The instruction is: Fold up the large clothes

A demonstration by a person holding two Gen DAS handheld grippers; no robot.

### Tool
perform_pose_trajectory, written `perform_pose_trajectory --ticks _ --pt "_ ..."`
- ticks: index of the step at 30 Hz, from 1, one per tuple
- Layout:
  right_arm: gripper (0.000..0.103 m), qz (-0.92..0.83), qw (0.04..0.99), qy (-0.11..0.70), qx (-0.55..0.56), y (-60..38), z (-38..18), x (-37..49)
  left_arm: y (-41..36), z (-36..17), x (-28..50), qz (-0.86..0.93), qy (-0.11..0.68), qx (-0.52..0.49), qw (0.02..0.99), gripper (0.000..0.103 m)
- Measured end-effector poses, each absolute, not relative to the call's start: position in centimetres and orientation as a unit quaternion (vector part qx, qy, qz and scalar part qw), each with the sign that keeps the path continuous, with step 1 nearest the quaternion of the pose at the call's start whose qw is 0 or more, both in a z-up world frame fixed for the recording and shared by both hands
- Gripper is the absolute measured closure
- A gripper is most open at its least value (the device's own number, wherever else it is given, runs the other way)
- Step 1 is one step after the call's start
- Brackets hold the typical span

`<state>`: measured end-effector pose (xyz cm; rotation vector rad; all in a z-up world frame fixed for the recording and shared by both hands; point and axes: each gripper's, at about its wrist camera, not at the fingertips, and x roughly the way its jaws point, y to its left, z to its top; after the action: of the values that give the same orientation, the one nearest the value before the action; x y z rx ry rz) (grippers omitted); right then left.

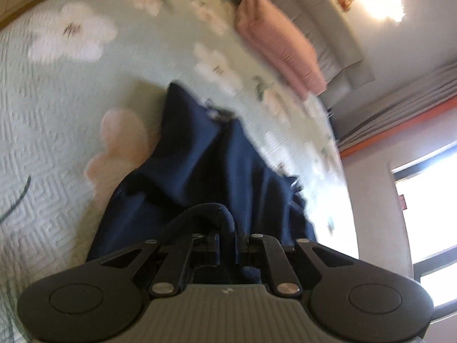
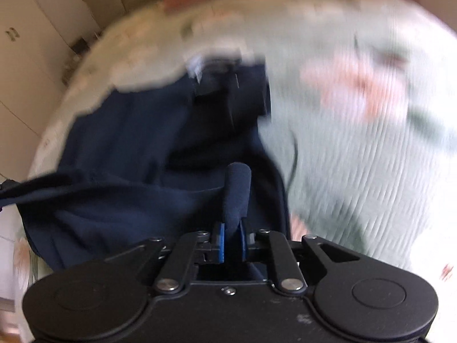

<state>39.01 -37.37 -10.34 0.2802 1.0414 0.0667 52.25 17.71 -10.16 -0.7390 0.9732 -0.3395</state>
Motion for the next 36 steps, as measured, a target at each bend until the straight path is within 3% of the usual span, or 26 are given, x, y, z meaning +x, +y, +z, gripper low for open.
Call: perform_pose_trajectory --ticks 5,9,12,15,17,18,19,22,25,27,29,30,31,33,35,36 --pt "0.089 0.021 0.911 0.396 0.11 -38.2 -4.0 41.8 17.6 -4.9 54.5 -0.185 0.388 -0.341 0.836 0.093" --pt "0.089 0.015 0.938 0.334 0.094 -38.6 -2.2 47.3 17.1 -3.1 60.1 -0.196 0.346 -0.33 0.856 0.092" --pt "0.089 0.014 0.941 0.324 0.095 -38.6 -4.1 53.0 16.1 -5.7 65.4 -0.178 0.35 -0.31 0.866 0.092" --pt "0.089 0.009 0.927 0.36 0.105 -38.2 -9.2 58.9 15.3 -11.6 70.7 -0.137 0.396 -0.3 0.857 0.087" --pt "0.084 -0.004 0.905 0.415 0.097 -37.6 -14.2 62.3 15.5 -16.3 73.2 -0.125 0.426 -0.315 0.839 0.083" --pt "0.073 -0.016 0.888 0.45 0.089 -37.5 -16.7 63.5 15.8 -18.4 74.1 -0.113 0.444 -0.326 0.827 0.083" --pt "0.073 -0.028 0.876 0.474 0.083 -37.2 -18.1 63.9 16.5 -19.7 74.5 -0.11 0.453 -0.348 0.814 0.083" --pt "0.066 -0.035 0.882 0.464 0.082 -37.5 -17.4 63.0 18.9 -20.5 73.6 -0.135 0.438 -0.41 0.788 0.081" --pt "0.051 -0.02 0.902 0.43 0.036 -35.9 -14.1 61.4 20.2 -17.0 72.3 -0.131 0.42 -0.362 0.822 0.054" --pt "0.051 0.019 0.906 0.423 0.016 -34.0 -13.0 61.1 21.3 -13.8 71.0 -0.124 0.369 -0.344 0.855 0.032" --pt "0.051 0.051 0.903 0.426 -0.01 -31.5 -13.1 61.5 22.2 -11.6 70.4 -0.119 0.327 -0.346 0.871 0.02" --pt "0.053 0.064 0.9 0.43 -0.027 -30.2 -13.7 62.0 22.1 -10.8 70.4 -0.13 0.321 -0.34 0.874 0.019" --pt "0.063 0.067 0.898 0.433 -0.044 -29.2 -14.3 62.6 21.5 -10.5 70.8 -0.153 0.328 -0.329 0.872 0.019" --pt "0.073 0.053 0.893 0.442 -0.069 -27.9 -16.2 64.1 19.2 -11.1 72.1 -0.192 0.364 -0.308 0.858 0.02" --pt "0.074 0.055 0.887 0.458 -0.028 -28.1 -17.8 66.0 16.1 -13.2 73.7 -0.236 0.409 -0.286 0.834 0.024" --pt "0.074 0.063 0.885 0.461 -0.003 -28.4 -18.5 66.9 14.4 -14.7 74.2 -0.251 0.427 -0.276 0.823 0.032"
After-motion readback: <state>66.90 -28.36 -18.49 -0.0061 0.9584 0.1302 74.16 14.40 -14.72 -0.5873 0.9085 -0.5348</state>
